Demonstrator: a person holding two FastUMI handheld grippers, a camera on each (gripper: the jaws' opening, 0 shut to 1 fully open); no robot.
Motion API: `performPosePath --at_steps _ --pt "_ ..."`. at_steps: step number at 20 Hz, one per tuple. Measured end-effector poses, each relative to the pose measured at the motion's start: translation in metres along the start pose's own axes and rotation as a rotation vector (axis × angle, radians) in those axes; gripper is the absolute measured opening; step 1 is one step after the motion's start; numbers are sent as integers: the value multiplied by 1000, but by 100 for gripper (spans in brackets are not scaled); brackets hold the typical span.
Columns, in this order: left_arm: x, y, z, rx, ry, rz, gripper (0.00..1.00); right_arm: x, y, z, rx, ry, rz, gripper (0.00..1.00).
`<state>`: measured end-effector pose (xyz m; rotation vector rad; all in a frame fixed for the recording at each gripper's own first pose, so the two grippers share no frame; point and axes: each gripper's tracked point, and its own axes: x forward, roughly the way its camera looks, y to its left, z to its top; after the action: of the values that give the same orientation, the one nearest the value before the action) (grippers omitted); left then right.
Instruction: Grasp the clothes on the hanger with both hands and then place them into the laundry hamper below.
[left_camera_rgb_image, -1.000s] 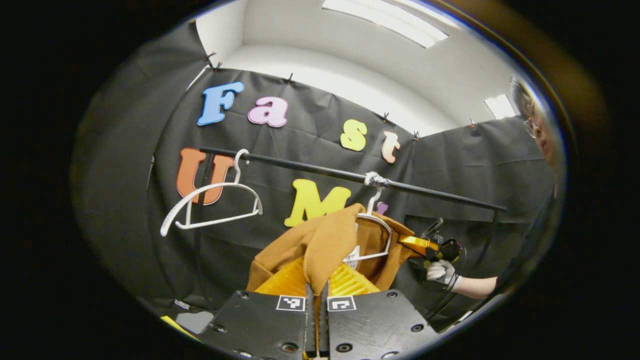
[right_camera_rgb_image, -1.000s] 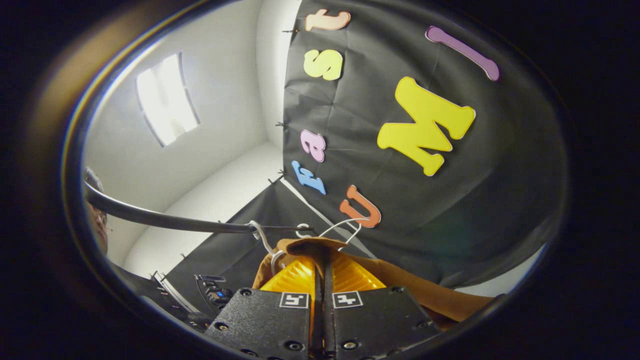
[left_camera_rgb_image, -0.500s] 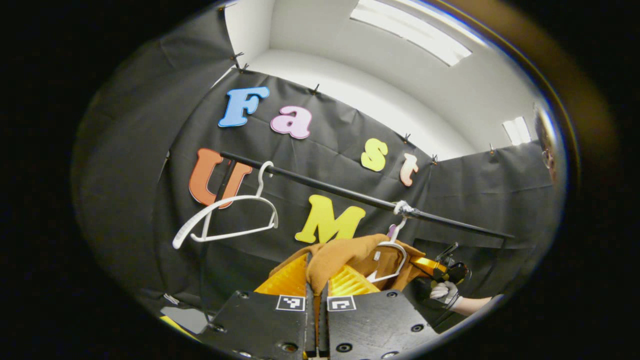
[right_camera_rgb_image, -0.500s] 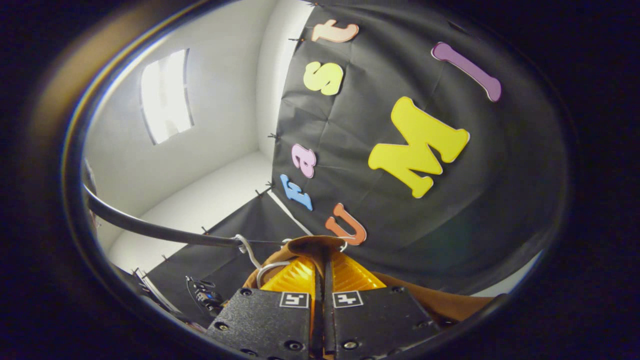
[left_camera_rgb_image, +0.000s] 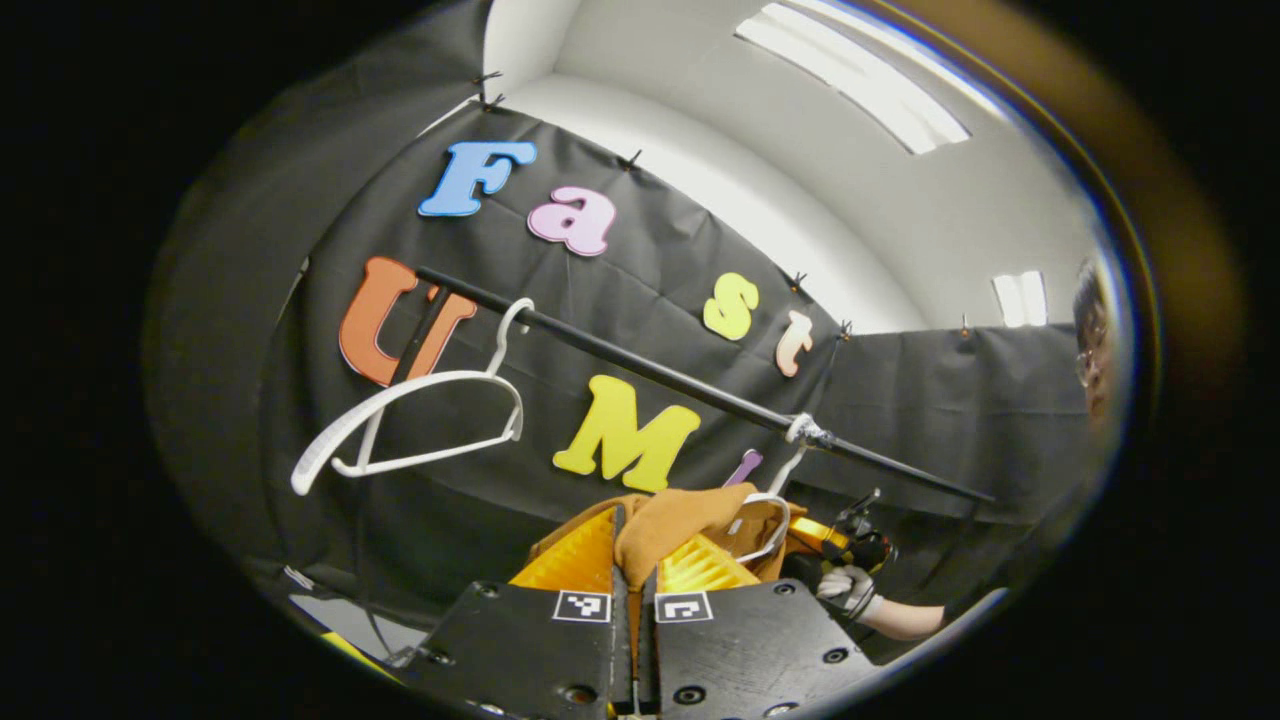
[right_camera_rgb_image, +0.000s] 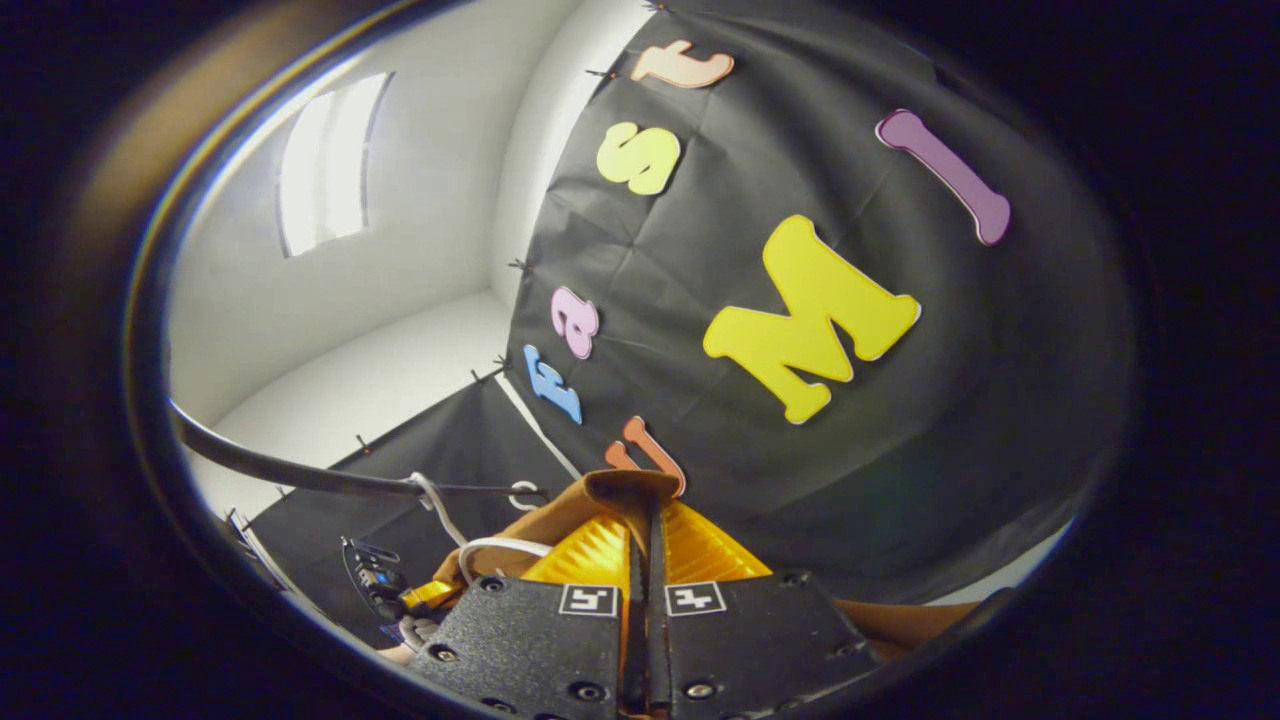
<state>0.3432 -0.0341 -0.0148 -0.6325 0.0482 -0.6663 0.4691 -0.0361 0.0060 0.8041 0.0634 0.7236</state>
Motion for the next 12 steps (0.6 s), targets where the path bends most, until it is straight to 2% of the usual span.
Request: performPosePath --at_steps 3,6,10,12 --pt "2 6 -3 -85 -22 -34 2 7 -8 -5 23 4 -15 4" --pt "-2 7 -11 -107 -17 -50 2 7 -22 -15 32 31 -44 4" --pt "0 12 -10 -153 -47 -62 2 6 -18 -16 29 32 -31 4" --pt "1 10 -1 -133 -53 -53 2 7 -6 -6 49 12 -8 4"
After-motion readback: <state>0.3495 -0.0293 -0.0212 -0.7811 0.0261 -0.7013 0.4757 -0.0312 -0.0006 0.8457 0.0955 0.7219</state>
